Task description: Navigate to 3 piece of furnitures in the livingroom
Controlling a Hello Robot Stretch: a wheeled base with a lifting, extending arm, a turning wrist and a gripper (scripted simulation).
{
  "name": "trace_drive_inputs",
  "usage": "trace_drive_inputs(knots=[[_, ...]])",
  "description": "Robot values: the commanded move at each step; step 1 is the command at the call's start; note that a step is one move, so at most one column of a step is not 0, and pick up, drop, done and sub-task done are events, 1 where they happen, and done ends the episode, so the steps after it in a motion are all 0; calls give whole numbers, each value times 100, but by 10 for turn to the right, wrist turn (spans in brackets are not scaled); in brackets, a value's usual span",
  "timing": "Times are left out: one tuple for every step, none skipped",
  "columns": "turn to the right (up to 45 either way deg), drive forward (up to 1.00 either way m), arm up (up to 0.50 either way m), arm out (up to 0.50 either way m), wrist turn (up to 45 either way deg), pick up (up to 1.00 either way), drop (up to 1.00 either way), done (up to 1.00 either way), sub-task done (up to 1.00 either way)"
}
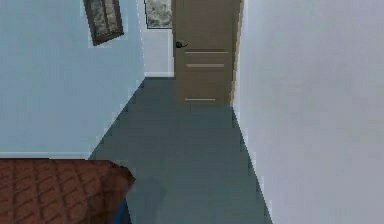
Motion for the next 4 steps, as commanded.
trace_drive_inputs(knots=[[0,100,0,0,0,0,0,0,0],[90,0,0,0,0,0,0,0,0],[0,25,0,0,0,0,0,0,0],[-330,0,0,0,0,0,0,0,0]])
